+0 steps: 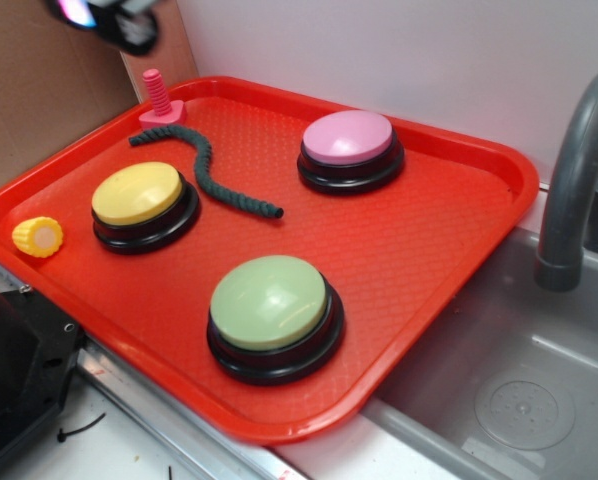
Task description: Push the pink button.
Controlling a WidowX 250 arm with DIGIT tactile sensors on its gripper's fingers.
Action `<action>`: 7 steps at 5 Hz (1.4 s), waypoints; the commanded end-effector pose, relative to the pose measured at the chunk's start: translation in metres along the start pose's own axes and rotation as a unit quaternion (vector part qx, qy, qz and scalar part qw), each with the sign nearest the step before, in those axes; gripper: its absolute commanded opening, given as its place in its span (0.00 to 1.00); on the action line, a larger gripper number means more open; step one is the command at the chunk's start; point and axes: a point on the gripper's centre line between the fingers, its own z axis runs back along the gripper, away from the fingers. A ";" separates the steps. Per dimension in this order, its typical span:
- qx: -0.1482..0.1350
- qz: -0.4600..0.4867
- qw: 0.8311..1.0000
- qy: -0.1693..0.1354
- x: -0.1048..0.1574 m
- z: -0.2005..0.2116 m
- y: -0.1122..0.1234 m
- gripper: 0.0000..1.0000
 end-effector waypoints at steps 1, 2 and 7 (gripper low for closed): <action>0.006 -0.041 0.996 -0.073 0.056 -0.023 -0.012 1.00; -0.005 -0.056 0.994 -0.092 0.069 -0.043 -0.008 1.00; 0.010 -0.062 0.996 -0.062 0.117 -0.086 -0.019 1.00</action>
